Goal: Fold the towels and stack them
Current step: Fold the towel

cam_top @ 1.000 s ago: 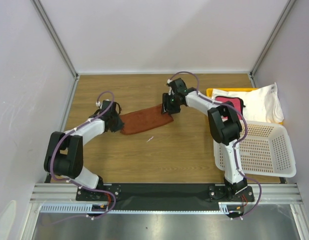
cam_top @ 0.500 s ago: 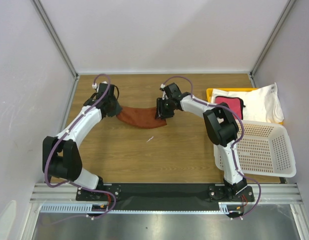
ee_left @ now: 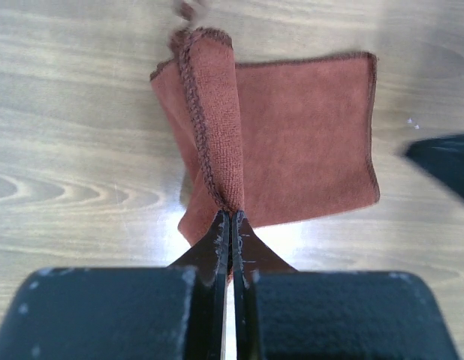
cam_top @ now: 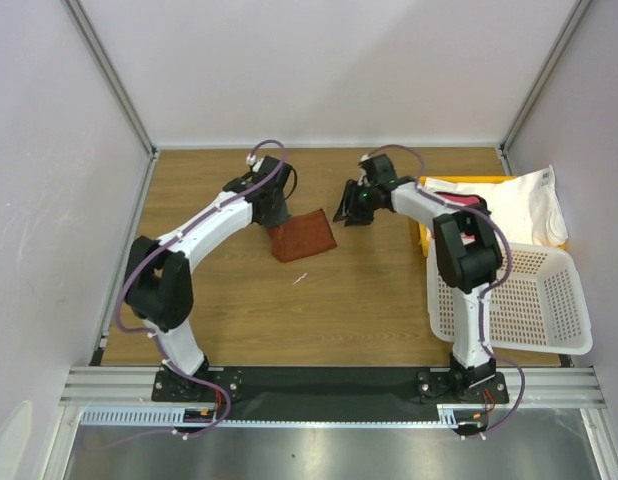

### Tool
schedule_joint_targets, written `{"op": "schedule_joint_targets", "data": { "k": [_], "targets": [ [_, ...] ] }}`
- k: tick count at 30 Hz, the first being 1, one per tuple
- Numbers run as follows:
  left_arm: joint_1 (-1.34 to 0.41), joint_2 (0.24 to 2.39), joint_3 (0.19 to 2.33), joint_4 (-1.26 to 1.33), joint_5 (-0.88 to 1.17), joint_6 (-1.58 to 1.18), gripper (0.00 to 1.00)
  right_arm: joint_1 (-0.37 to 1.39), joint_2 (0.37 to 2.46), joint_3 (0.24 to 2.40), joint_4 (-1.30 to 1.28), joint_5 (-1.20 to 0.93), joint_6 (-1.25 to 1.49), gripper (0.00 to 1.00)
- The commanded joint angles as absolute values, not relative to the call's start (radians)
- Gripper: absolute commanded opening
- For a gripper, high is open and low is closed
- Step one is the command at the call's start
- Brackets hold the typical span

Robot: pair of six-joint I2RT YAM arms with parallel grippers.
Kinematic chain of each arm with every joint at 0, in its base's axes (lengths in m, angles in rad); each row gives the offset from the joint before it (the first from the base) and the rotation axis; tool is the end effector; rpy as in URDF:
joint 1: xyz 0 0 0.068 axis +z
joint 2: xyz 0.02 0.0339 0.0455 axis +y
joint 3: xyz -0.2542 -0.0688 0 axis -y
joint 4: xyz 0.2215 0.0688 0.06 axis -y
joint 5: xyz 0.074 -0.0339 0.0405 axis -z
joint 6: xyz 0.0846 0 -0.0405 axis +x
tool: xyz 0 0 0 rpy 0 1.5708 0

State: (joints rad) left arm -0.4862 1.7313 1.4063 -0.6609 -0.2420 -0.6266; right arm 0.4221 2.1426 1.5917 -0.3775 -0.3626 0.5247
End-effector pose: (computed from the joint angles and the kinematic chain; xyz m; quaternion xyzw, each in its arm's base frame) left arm 0.3418 -0.1577 0.2204 -0.1014 0.9458 -0.0530 0.3041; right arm 0.4159 0.2197 0.1399 -0.0090 0.9350 0.2938 0.1984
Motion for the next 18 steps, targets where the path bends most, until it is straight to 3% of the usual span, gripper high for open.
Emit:
{"op": "schedule_joint_targets", "data": {
  "k": [1, 8, 18],
  "targets": [
    [-0.515, 1.784, 1.514, -0.724, -0.314, -0.604, 0.00, 0.358, 2.010, 1.562, -0.370, -0.356, 0.552, 0.47],
    [-0.581, 1.973, 1.698, -0.834, -0.348, -0.650, 0.00, 0.267, 1.925, 1.487, -0.422, -0.318, 0.505, 0.47],
    [-0.647, 2.111, 1.799, -0.861, -0.328, -0.676, 0.00, 0.218, 1.862, 1.399, -0.416, -0.337, 0.505, 0.48]
  ]
}}
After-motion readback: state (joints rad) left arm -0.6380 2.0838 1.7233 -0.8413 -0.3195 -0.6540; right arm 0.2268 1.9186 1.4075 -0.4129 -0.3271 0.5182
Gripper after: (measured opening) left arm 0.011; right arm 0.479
